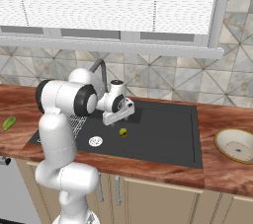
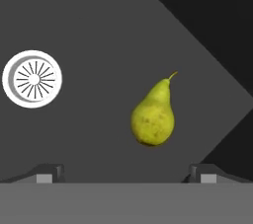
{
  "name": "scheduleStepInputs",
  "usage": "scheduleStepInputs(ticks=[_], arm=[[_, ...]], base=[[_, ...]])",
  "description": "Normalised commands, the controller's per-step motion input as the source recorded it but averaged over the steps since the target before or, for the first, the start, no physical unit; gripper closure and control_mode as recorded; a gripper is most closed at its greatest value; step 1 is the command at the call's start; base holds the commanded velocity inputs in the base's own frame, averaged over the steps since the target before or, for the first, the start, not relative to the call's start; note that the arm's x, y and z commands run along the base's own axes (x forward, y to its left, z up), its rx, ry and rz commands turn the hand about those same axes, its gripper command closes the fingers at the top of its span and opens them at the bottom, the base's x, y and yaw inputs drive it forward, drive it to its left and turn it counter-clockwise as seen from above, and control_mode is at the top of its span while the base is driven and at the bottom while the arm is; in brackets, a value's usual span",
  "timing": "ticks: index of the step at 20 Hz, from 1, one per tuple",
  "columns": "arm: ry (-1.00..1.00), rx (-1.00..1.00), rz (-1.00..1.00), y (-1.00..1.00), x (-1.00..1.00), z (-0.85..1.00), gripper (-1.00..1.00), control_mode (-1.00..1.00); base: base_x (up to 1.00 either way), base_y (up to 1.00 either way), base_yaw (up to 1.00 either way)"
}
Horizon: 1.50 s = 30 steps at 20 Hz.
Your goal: Remove the mango and pear from the sink. Then move the bowl and cup from the counter to the sink for washing.
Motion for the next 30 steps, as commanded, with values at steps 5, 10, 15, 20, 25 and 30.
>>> scheduleStepInputs(ticks=[5,10,15,20,25,30], arm=[[-0.09,0.0,0.0,0.0,0.27,-0.23,-1.0,-1.0],[-0.01,-0.01,0.0,-0.01,0.23,-0.25,-1.0,-1.0],[0.02,-0.05,0.0,-0.02,0.22,-0.19,-1.0,-1.0],[0.05,-0.06,0.0,0.0,0.23,-0.2,-1.0,-1.0],[0.01,0.0,0.0,0.0,0.16,-0.26,-1.0,-1.0],[0.0,0.0,0.0,-0.04,0.1,-0.25,-1.0,-1.0]], base=[[0.0,0.0,0.0],[0.0,0.0,0.0],[0.0,0.0,0.0],[0.0,0.0,0.0],[0.0,0.0,0.0],[0.0,0.0,0.0]])
